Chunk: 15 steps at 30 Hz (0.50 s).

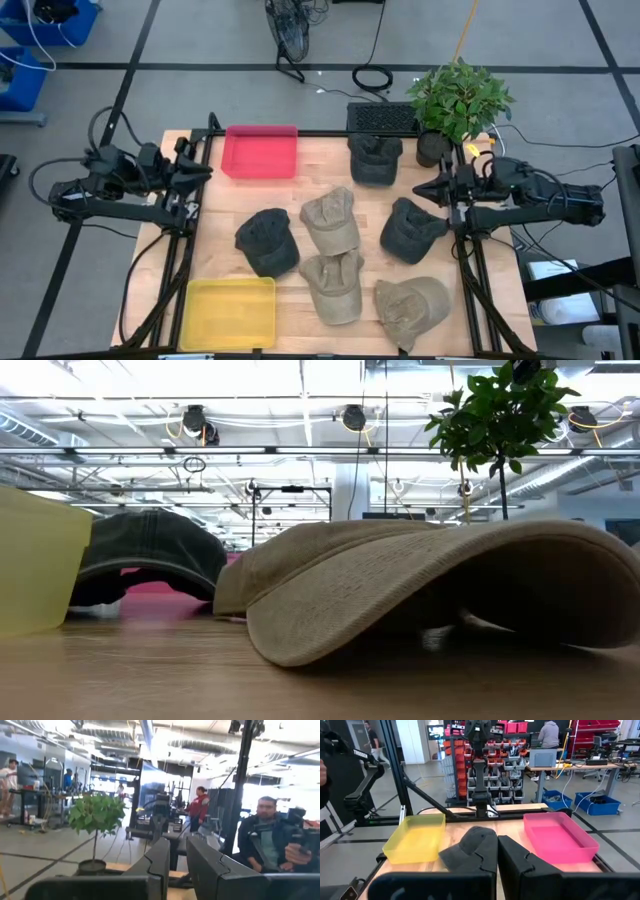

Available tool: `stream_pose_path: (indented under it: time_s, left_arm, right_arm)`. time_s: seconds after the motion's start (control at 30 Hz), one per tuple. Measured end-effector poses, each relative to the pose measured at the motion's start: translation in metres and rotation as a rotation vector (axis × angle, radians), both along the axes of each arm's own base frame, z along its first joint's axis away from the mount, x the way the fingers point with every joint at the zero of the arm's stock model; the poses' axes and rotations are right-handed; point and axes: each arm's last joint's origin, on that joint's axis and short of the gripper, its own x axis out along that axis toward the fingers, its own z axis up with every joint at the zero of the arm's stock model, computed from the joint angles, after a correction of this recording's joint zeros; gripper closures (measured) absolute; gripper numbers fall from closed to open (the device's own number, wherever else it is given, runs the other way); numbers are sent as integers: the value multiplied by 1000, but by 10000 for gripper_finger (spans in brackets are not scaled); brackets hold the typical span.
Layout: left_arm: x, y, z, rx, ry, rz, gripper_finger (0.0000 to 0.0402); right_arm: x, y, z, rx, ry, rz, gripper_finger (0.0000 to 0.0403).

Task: Pick & Place hat
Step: Put the bottom left black cap into the red bin

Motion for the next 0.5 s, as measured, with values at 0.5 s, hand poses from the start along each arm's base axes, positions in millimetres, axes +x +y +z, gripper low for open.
stream_pose_path:
  time_s: [0.5]
  left_arm:
    - [57, 1, -21, 63, 244, 53, 334]
  right_arm:
    - [73, 4, -19, 24, -26, -21, 367]
